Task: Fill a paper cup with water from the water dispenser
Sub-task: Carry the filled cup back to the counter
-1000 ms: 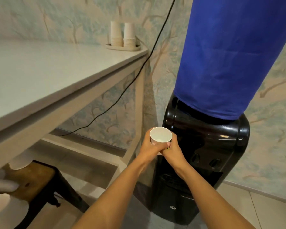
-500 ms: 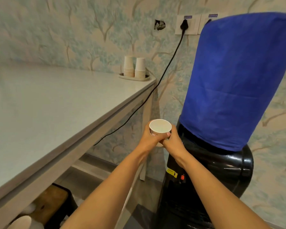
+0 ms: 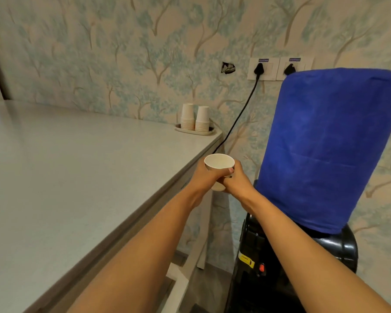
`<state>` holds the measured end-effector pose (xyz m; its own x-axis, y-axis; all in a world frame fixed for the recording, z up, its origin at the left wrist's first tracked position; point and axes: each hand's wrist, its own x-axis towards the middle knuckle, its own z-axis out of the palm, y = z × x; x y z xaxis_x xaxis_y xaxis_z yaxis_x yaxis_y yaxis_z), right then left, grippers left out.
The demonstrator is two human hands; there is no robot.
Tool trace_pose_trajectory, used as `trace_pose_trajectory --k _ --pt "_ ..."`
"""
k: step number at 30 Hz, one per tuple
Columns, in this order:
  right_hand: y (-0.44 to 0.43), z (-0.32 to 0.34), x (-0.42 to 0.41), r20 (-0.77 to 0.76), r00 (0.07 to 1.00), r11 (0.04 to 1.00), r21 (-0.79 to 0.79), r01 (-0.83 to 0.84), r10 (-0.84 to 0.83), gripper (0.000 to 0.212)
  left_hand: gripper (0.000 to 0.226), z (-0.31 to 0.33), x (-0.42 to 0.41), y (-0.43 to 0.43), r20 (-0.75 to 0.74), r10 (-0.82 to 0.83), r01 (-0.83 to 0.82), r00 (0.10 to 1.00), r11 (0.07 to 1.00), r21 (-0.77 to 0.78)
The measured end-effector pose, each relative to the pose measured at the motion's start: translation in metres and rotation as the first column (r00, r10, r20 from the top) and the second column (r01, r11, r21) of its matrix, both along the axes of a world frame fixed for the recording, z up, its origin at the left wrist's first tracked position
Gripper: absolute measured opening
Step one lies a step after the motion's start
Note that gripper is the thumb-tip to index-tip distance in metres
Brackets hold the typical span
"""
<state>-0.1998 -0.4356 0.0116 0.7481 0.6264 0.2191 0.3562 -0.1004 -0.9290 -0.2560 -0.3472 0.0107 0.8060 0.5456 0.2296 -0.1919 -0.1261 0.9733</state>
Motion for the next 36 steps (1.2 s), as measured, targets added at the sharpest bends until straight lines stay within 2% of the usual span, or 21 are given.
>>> trace_pose_trajectory --k 3,7,10,14,16,23,36 --pt "0.012 0.018 -0.007 0.023 1.0 1.0 0.002 -0.014 0.014 0.066 0.059 0.018 -0.008 0.012 0.011 0.031 -0.031 0.999 0.999 0.036" --pt "0.034 0.037 -0.018 0.047 0.998 0.999 0.005 -0.049 0.049 0.068 0.044 0.042 -0.026 0.032 0.027 0.054 -0.055 0.998 0.997 0.054" --pt "0.054 0.053 -0.031 0.058 0.994 0.995 0.031 -0.093 0.091 0.062 0.035 0.059 -0.043 0.046 0.035 0.051 -0.054 0.998 0.995 0.079" --pt "0.086 0.062 -0.045 0.072 0.988 0.989 0.04 -0.141 0.137 0.075 0.039 0.072 -0.066 0.07 0.028 0.101 -0.104 0.994 0.99 0.093" --pt "0.095 0.065 -0.052 0.055 0.987 0.988 0.027 -0.154 0.152 0.074 0.039 0.075 -0.073 0.079 0.02 0.133 -0.135 0.991 0.986 0.102" --pt "0.136 0.065 -0.077 0.045 0.97 0.971 0.005 -0.238 0.238 0.066 0.053 0.071 -0.1 0.123 -0.005 0.239 -0.237 0.971 0.965 0.111" --pt "0.192 0.044 -0.095 0.002 0.953 0.952 -0.055 -0.301 0.302 0.066 0.037 0.048 -0.125 0.172 -0.041 0.307 -0.305 0.951 0.951 0.058"
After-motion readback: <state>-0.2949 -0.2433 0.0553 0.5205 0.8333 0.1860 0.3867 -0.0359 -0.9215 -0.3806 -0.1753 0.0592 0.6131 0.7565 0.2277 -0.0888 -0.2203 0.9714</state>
